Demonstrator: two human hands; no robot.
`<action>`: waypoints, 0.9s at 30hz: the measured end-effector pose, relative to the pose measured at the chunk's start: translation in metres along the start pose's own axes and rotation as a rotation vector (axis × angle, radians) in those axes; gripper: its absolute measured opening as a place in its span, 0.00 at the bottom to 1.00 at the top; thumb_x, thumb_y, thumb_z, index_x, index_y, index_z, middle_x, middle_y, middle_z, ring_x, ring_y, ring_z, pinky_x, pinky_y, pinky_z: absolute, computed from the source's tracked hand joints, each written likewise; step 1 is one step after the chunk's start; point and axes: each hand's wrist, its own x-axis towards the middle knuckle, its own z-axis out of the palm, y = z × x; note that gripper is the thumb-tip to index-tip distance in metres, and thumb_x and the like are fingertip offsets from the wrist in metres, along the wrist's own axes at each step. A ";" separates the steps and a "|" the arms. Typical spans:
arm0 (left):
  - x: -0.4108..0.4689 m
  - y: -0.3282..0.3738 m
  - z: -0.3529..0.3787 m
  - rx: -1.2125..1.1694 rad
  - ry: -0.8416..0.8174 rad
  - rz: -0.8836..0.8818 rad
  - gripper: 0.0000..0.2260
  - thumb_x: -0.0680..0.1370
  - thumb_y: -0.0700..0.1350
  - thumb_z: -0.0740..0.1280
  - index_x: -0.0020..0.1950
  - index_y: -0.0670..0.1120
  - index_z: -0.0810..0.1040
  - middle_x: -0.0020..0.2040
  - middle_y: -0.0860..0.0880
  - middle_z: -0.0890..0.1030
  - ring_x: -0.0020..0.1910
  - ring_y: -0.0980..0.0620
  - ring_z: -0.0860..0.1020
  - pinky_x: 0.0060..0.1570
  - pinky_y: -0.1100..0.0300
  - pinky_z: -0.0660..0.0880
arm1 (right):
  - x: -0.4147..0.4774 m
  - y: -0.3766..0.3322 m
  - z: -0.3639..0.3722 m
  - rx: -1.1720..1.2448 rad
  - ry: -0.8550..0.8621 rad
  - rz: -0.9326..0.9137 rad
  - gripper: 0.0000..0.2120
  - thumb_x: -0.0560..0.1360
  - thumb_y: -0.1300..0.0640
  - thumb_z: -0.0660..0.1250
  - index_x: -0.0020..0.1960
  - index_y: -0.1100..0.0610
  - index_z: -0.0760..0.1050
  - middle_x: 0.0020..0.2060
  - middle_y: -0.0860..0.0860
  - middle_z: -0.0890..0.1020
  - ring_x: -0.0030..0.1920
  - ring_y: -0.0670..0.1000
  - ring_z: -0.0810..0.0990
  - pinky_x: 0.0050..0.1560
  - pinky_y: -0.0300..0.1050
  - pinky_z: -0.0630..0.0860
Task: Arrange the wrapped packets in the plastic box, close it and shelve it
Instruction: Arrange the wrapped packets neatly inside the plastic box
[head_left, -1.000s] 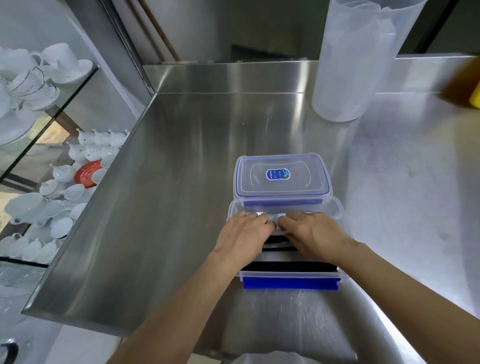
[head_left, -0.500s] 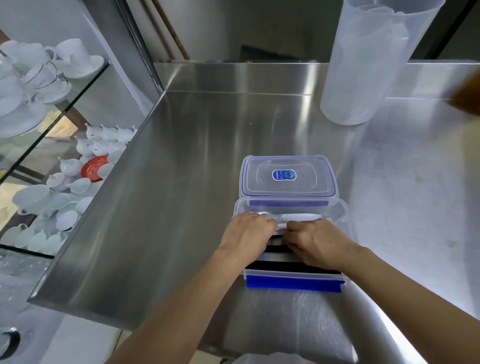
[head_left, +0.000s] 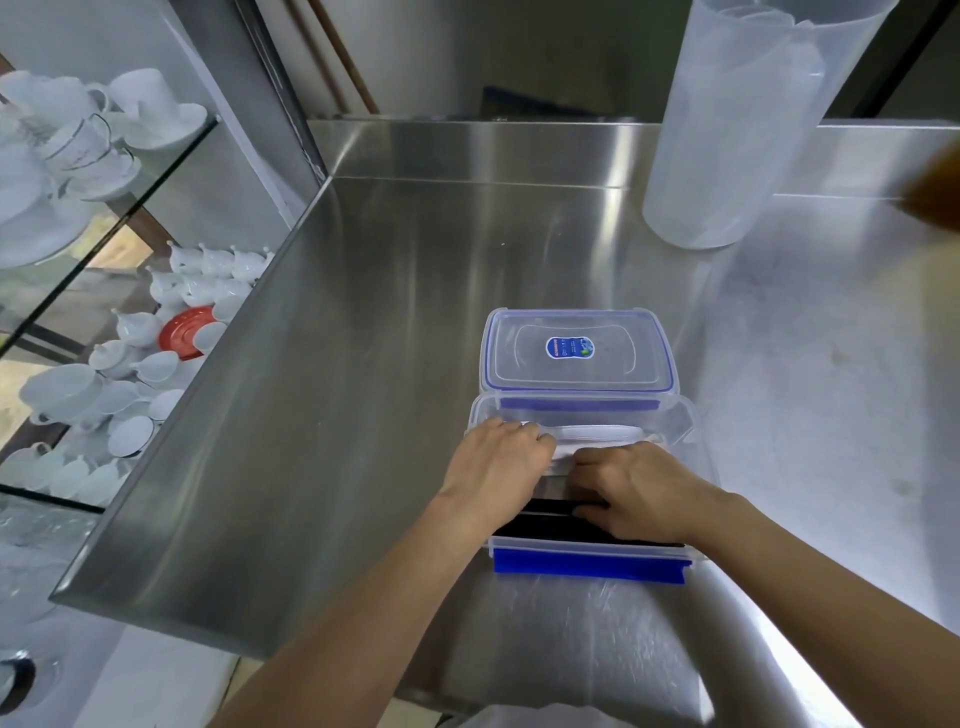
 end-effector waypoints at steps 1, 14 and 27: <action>0.000 0.000 0.000 -0.003 0.003 0.001 0.06 0.67 0.31 0.69 0.41 0.39 0.79 0.37 0.41 0.81 0.35 0.42 0.79 0.36 0.53 0.73 | 0.000 0.000 -0.001 0.002 0.011 0.006 0.11 0.76 0.51 0.62 0.52 0.54 0.79 0.50 0.51 0.81 0.50 0.52 0.79 0.45 0.39 0.70; -0.007 -0.006 -0.011 -0.257 -0.167 0.169 0.06 0.76 0.44 0.65 0.50 0.45 0.79 0.46 0.49 0.79 0.47 0.49 0.76 0.44 0.53 0.74 | -0.003 0.002 -0.016 0.208 -0.313 0.154 0.04 0.74 0.58 0.63 0.45 0.49 0.73 0.41 0.46 0.77 0.41 0.48 0.73 0.37 0.34 0.65; 0.000 -0.003 -0.008 -0.253 -0.442 0.125 0.07 0.77 0.42 0.61 0.53 0.47 0.77 0.49 0.48 0.80 0.46 0.46 0.76 0.41 0.54 0.74 | -0.009 0.000 -0.022 0.172 -0.228 0.240 0.10 0.75 0.57 0.60 0.51 0.52 0.79 0.48 0.53 0.83 0.43 0.53 0.76 0.43 0.42 0.71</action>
